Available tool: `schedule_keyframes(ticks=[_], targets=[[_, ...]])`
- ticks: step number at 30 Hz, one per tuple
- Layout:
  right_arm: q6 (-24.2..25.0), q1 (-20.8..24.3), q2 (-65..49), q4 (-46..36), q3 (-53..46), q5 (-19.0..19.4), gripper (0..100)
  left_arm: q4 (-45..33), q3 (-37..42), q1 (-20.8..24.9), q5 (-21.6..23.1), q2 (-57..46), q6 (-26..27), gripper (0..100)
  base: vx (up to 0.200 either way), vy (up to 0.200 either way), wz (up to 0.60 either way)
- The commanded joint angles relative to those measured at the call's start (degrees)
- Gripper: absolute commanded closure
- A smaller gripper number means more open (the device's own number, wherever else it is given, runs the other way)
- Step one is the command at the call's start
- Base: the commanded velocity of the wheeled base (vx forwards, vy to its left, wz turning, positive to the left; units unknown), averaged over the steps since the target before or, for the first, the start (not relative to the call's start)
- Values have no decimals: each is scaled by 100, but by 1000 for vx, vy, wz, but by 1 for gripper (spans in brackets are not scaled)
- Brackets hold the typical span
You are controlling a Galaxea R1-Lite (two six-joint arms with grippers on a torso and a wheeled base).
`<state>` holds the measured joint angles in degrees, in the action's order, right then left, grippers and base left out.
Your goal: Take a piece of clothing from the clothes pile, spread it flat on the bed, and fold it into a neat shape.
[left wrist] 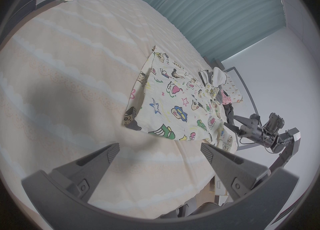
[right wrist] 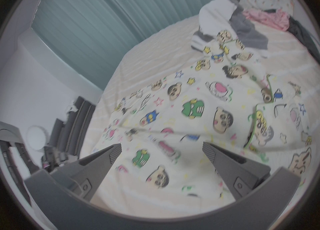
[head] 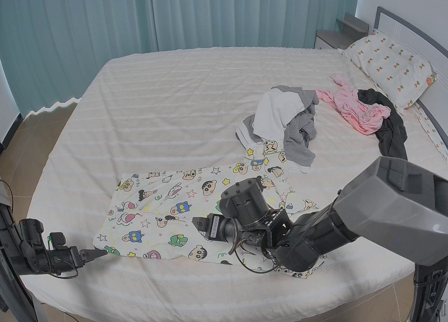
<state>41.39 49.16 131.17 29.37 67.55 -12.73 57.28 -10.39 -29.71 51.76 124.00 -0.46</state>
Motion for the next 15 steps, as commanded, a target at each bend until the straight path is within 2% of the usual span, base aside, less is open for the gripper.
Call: schedule_keyframes(ticks=[1,7,11,15], targets=[[212,-109,-830,16,-857,816,0,2,2,-9,1,36,20,0,0,0,0],[203,-355,-777,8,-936,824,0,2,2,-9,1,45,20,0,0,0,0],[124,-540,-1225,-1,-1332,886,0,2,10,-9,1,54,29,0,0,0,0],[-236,-1014,-1779,25,-2149,1273,0,2,10,-9,1,80,29,0,0,0,0]])
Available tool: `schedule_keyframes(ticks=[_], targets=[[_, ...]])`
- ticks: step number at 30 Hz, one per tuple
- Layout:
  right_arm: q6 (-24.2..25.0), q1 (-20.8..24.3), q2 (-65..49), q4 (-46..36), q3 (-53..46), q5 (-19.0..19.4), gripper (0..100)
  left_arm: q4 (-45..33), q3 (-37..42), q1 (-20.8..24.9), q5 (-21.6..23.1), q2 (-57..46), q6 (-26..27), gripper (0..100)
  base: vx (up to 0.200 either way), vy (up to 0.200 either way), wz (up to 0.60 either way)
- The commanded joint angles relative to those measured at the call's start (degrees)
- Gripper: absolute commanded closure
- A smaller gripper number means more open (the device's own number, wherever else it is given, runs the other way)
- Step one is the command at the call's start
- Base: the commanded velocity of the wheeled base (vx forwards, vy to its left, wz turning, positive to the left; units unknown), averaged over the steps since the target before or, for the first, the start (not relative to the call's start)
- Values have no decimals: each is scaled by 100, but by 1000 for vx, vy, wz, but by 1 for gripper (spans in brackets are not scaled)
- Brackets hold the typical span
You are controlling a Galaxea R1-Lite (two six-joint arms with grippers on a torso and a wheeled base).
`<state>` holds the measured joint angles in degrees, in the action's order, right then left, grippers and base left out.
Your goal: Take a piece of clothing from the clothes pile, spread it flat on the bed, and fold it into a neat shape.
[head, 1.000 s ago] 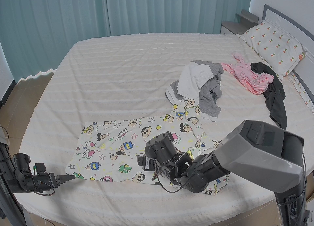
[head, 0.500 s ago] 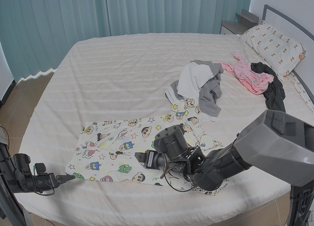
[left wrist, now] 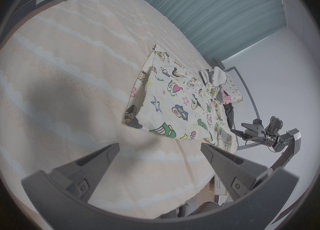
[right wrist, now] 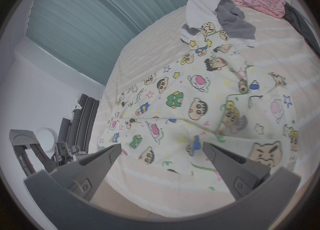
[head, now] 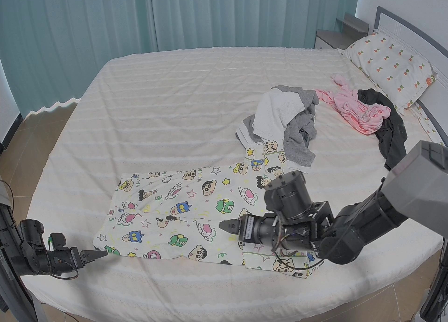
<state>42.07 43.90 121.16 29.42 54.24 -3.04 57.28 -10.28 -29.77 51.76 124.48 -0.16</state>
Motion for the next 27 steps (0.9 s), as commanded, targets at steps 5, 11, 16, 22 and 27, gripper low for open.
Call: schedule_keyframes(ticks=[5,11,16,22,27], targets=[[-568,-1366,-1297,565,-1952,1068,0,2,70,-20,308,15,-2,0,0,0,0],[-1175,-2368,-875,1928,-2910,1763,0,2,175,-143,985,-11,7,0,0,0,0],[-1271,-2588,-242,2850,-3130,1991,0,2,201,-170,1134,33,33,0,0,0,0],[-1307,-2562,558,3589,-3042,2123,0,11,166,-161,1126,103,42,0,0,0,0],[-1307,-2570,795,3773,-2919,2369,0,11,166,-161,1117,112,42,0,0,0,0]])
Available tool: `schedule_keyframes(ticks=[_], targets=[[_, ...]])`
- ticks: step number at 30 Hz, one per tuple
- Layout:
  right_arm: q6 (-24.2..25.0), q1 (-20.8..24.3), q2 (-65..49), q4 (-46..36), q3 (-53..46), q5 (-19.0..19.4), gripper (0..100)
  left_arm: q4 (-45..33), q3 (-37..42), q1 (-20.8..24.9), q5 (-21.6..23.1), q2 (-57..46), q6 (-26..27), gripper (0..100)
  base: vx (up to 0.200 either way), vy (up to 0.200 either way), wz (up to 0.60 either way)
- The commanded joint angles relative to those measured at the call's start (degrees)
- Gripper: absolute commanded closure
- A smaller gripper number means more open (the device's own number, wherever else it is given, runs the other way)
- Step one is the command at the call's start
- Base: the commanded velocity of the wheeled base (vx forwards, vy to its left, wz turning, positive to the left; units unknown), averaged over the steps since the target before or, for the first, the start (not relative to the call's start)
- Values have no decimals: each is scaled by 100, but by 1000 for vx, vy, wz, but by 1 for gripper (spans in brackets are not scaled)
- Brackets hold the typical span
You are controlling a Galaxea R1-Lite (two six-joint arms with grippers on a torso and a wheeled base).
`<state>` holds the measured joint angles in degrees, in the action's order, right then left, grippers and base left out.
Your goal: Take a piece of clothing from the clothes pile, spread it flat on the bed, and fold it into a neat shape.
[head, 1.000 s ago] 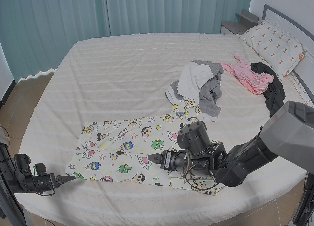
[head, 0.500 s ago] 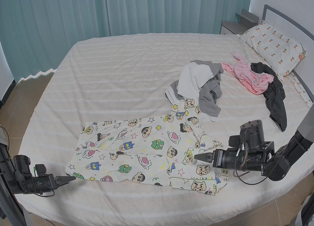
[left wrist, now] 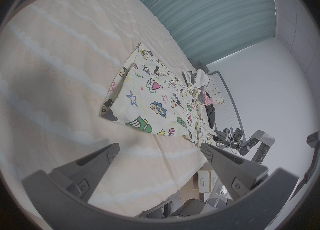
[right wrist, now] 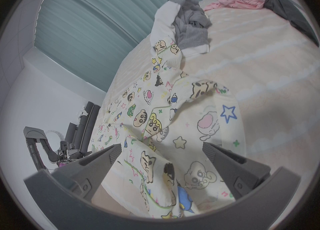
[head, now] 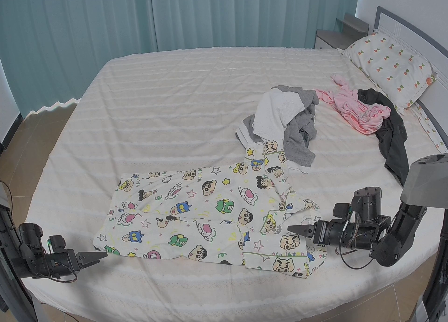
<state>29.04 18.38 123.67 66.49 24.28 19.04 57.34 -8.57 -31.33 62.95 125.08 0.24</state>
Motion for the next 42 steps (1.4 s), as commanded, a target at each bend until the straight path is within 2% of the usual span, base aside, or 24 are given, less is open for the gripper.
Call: schedule_keyframes(ticks=[1,10,11,30,42], targets=[[5,-19,535,75,77,267,0,5,-13,-5,-2,52,2,0,0,0,0],[14,34,544,84,173,355,0,5,-4,4,-2,52,2,0,0,0,0],[14,34,535,84,164,355,100,5,-4,4,-2,52,2,0,0,0,0],[49,236,157,945,-178,390,100,5,-13,4,-20,52,2,0,0,0,0],[49,192,-54,831,349,170,100,5,-13,13,-20,61,2,0,0,0,0]])
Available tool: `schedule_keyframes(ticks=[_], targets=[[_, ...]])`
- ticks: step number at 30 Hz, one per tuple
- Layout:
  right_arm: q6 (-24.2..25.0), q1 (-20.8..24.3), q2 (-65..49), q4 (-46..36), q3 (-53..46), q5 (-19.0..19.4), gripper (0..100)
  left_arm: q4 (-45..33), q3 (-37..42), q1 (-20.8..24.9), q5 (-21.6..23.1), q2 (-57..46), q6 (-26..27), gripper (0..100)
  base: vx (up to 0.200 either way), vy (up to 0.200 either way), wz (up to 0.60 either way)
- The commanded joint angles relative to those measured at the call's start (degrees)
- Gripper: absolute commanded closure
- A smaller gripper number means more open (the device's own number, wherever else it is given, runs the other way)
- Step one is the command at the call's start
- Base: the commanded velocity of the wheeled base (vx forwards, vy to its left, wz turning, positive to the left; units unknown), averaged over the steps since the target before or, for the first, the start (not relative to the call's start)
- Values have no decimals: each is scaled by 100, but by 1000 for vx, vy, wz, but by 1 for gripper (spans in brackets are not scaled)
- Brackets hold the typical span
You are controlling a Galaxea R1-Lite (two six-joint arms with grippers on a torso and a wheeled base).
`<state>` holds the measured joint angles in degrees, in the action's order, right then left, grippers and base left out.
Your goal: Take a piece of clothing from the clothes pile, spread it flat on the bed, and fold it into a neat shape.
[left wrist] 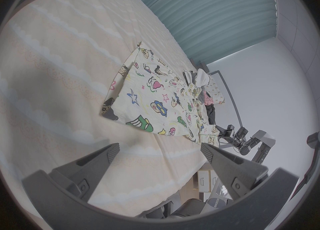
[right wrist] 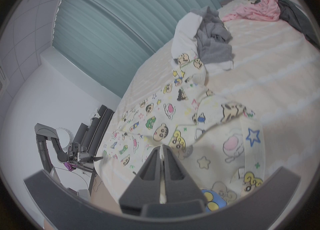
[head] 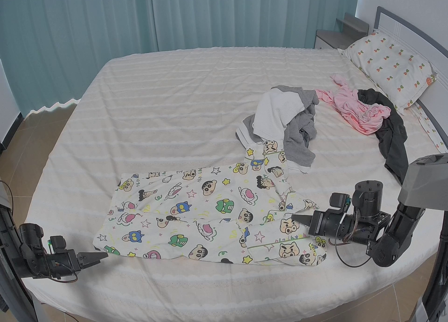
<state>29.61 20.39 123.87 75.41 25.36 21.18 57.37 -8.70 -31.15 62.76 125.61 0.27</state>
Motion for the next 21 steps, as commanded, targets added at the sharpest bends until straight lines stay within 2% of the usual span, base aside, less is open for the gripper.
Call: schedule_keyframes(ticks=[1,2,5,11,21], targets=[[-8,-9,-109,-158,294,-43,100,2,0,-5,0,7,0,0,0,0,0],[-8,-9,-117,-176,303,-43,100,2,0,-5,0,7,0,0,0,0,0],[-8,-62,-407,-949,672,-43,100,2,0,-5,-9,7,0,0,0,0,0],[-43,-211,-689,-1723,1156,-114,100,2,0,-5,-9,7,0,0,0,0,0],[-69,-273,-618,-1942,1191,-166,100,2,0,21,-115,7,0,0,0,0,0]])
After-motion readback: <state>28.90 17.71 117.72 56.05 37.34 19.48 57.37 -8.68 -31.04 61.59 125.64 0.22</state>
